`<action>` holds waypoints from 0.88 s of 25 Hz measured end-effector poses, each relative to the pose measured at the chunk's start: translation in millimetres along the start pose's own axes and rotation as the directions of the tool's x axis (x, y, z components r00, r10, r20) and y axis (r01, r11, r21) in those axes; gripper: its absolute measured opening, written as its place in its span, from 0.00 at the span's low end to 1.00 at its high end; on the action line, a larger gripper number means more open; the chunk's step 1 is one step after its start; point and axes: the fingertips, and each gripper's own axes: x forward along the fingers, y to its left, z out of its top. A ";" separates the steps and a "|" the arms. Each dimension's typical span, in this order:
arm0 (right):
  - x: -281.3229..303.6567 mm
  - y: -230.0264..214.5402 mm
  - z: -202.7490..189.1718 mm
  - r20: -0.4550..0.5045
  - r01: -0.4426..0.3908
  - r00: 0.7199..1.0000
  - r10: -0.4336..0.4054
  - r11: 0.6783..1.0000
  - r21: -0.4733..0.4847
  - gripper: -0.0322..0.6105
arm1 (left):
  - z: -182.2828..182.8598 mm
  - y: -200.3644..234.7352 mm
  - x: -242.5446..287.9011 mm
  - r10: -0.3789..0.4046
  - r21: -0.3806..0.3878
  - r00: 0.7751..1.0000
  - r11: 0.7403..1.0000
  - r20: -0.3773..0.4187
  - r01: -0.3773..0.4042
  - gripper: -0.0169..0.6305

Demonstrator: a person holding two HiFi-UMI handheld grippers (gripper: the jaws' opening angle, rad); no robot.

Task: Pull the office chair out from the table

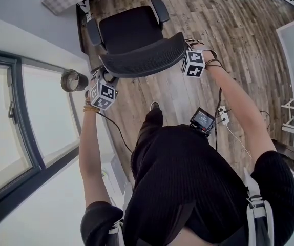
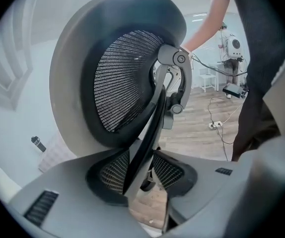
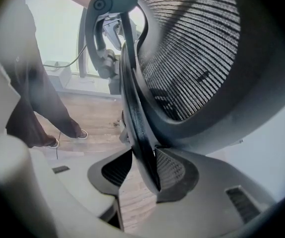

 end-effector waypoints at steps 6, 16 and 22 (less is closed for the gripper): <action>-2.5 1.0 0.6 0.011 0.009 1.000 -0.009 1.000 0.007 0.28 | 1.4 -1.8 -3.4 0.024 0.012 1.000 1.000 0.015 -0.024 0.27; -13.4 -1.4 3.6 0.162 0.143 0.975 -0.150 0.988 0.057 0.35 | 4.5 -10.2 -10.4 0.113 0.039 0.989 0.992 0.093 -0.117 0.43; -75.2 -9.1 4.5 0.288 0.208 0.891 -0.350 0.880 0.427 0.32 | -0.1 4.4 -74.0 0.354 -0.318 0.918 0.904 0.180 -0.286 0.43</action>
